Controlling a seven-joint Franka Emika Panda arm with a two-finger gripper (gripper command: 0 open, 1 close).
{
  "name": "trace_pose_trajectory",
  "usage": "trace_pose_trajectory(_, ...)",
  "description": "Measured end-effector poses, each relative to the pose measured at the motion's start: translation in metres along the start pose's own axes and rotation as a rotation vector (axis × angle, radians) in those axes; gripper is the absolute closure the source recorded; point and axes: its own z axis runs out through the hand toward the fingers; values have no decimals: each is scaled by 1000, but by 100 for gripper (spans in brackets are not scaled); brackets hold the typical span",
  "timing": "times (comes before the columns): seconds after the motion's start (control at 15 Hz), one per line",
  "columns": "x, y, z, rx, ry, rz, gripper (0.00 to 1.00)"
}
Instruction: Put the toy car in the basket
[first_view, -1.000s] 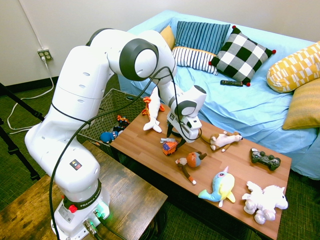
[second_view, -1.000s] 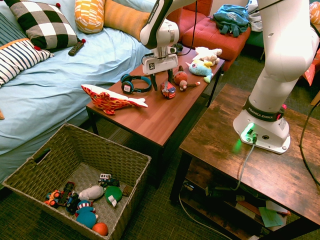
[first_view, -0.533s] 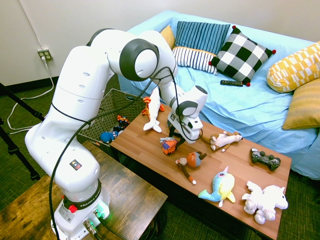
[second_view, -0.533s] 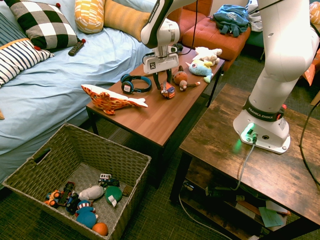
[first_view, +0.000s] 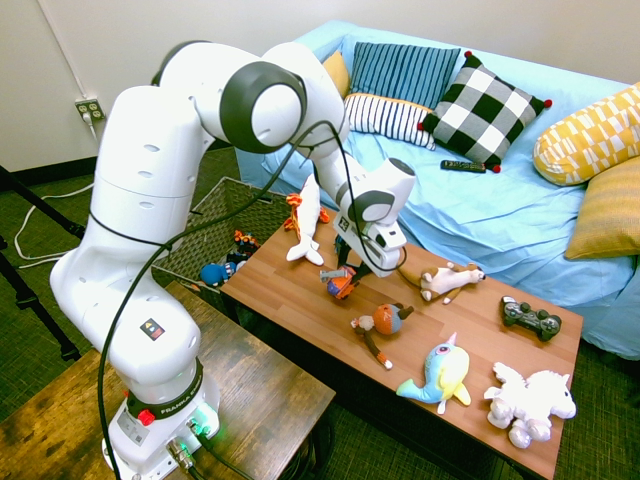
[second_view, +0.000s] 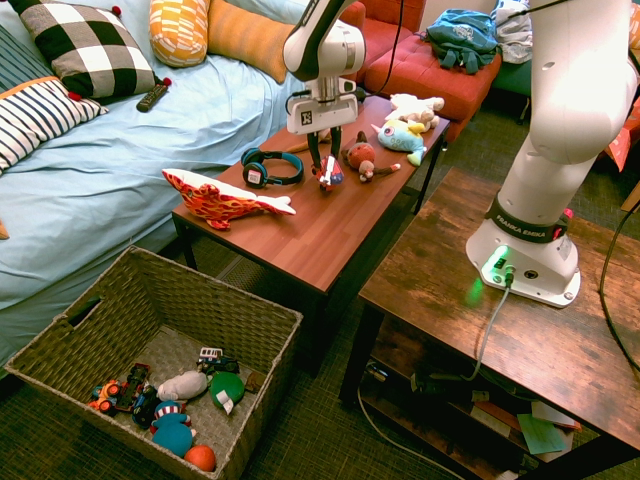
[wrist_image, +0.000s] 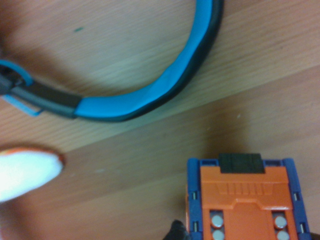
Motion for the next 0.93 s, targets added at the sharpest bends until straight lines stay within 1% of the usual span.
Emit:
trace_pose_trajectory(0.13, -64, -19, -32, 20, 57, -43, 100)
trace_pose_trajectory(0.27, -155, -43, -60, 4, 146, -94, 100)
trace_pose_trajectory(0.47, -301, -84, -90, -99, 270, -147, 100)
trace_pose_trajectory(0.53, -354, -102, -85, -142, 303, -151, 100)
trace_pose_trajectory(0.6, -403, -115, -68, -190, 324, -157, 100)
trace_pose_trajectory(0.67, -448, -125, -44, -236, 336, -171, 100)
trace_pose_trajectory(0.73, -477, -135, -19, -278, 340, -179, 100)
trace_pose_trajectory(0.8, -489, -149, 2, -308, 330, -193, 0)
trace_pose_trajectory(0.93, -492, -181, 33, -342, 264, -229, 0)
